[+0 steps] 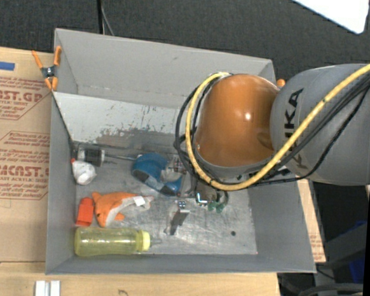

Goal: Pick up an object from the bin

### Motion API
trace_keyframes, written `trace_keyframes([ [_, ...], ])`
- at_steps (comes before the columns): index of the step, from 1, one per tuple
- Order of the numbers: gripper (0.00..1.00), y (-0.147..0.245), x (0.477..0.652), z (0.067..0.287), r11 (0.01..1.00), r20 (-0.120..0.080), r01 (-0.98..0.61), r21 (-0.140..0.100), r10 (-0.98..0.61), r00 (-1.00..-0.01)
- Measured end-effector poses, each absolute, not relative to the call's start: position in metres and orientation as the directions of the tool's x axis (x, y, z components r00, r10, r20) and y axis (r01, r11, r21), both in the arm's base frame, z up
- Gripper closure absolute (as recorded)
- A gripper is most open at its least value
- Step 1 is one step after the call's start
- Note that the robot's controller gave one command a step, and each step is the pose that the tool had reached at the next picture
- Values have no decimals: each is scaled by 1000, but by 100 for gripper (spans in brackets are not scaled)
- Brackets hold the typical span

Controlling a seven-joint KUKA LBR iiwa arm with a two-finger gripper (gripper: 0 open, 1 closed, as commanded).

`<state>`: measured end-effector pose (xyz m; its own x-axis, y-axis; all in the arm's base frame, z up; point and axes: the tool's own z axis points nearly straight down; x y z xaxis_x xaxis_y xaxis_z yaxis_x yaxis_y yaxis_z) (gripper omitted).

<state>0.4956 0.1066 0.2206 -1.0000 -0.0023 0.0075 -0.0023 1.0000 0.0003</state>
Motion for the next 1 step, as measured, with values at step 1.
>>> trace_keyframes([
  [1, 0, 106, 497, 225, 1000, -1, -1, 1, -1, -1000],
])
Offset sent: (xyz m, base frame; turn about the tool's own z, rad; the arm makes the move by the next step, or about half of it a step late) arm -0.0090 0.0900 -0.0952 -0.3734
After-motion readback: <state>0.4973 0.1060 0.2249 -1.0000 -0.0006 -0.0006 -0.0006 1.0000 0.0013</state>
